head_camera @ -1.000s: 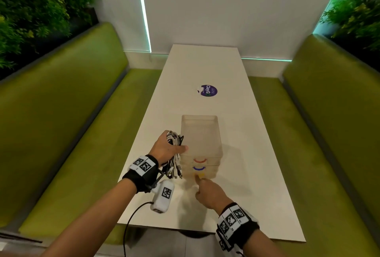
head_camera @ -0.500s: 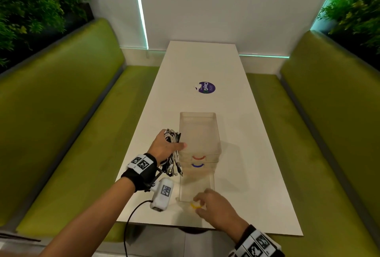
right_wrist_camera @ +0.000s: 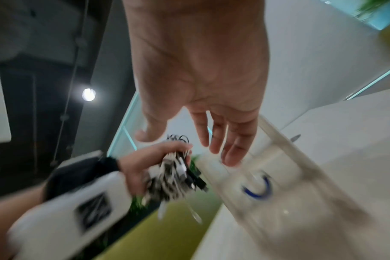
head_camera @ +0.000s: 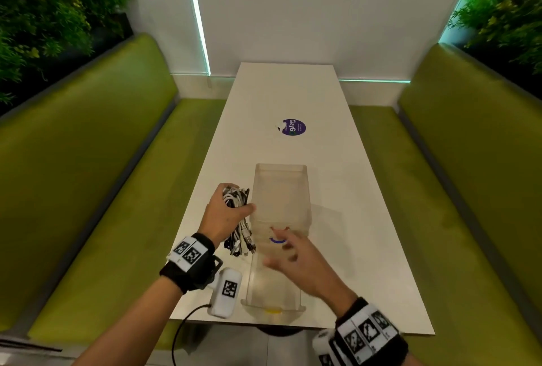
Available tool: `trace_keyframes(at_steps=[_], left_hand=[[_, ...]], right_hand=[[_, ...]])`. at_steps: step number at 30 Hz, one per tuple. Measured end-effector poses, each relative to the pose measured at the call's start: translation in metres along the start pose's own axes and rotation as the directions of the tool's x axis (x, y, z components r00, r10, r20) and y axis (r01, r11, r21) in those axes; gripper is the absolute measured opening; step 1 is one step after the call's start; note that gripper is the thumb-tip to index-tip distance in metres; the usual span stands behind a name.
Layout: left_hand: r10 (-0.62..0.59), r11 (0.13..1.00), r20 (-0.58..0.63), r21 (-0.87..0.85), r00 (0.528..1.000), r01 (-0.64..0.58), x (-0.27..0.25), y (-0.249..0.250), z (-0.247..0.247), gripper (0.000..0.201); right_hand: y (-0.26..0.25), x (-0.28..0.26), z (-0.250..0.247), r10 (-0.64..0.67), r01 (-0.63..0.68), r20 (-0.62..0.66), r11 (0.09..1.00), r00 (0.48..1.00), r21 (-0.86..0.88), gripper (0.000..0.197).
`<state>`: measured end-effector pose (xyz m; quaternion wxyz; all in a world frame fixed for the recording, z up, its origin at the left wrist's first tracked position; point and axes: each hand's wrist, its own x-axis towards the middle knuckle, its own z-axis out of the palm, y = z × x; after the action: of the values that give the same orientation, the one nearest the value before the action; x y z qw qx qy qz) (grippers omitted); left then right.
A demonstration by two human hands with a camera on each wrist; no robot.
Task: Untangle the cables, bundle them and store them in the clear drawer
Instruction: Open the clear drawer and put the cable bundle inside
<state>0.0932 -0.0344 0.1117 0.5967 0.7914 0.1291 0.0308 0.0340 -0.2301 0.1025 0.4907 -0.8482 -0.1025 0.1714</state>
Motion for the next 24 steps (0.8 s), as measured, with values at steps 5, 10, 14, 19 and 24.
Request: trace_keyframes(at_steps=[5, 10, 14, 19, 24], left_hand=[[0.164, 0.902, 0.16, -0.424, 0.973, -0.082, -0.052, 0.032, 0.009, 0.045], [0.18, 0.679, 0.097, -0.732, 0.979, -0.052, -0.081, 0.04, 0.03, 0.077], [0.122, 0.524, 0.148, -0.849, 0.981, 0.063, -0.085, 0.049, 0.03, 0.084], [0.105, 0.659, 0.211, -0.747, 0.972, 0.091, -0.084, 0.04, 0.035, 0.073], [0.096, 0.729, 0.179, -0.682, 0.979, 0.053, -0.08, 0.034, 0.037, 0.069]], right_hand=[[-0.05, 0.016, -0.007, -0.118, 0.067, 0.128, 0.935, 0.985, 0.348, 0.104], [-0.073, 0.005, -0.012, -0.245, 0.12, 0.205, 0.867, 0.948, 0.484, 0.094], [-0.069, -0.002, -0.01, -0.171, 0.081, 0.14, 0.866, 0.975, 0.494, 0.065], [-0.057, -0.009, -0.004, -0.08, 0.063, 0.016, 0.875, 0.997, 0.48, 0.048], [-0.051, -0.009, 0.005, -0.042, 0.088, -0.098, 0.848, 0.994, 0.522, 0.041]])
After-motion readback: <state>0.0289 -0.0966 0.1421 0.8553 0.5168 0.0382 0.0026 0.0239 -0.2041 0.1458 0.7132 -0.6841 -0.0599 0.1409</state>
